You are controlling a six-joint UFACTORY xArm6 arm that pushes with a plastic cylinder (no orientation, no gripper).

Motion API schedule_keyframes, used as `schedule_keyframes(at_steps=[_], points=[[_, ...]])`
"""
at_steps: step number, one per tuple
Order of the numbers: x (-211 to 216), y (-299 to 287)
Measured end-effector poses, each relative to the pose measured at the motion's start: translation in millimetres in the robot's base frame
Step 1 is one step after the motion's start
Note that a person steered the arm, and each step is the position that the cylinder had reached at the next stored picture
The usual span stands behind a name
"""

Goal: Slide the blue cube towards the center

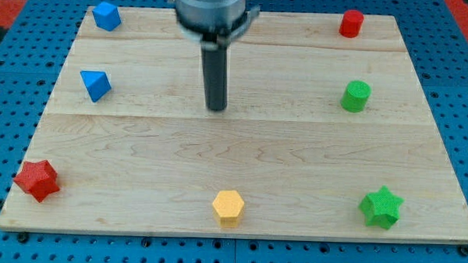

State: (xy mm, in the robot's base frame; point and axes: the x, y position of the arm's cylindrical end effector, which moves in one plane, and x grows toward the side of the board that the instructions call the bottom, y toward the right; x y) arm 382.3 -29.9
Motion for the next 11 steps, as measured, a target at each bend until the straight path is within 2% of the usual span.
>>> schedule_keyframes(at_steps=[1, 2, 3, 4, 5, 6, 7, 8, 9, 10, 11], points=[[-53, -58], [-76, -179], [-105, -270], [-157, -267], [-177, -241], [-161, -178], [-107, -145], [-109, -165], [-142, -245], [-175, -215], [-151, -123]])
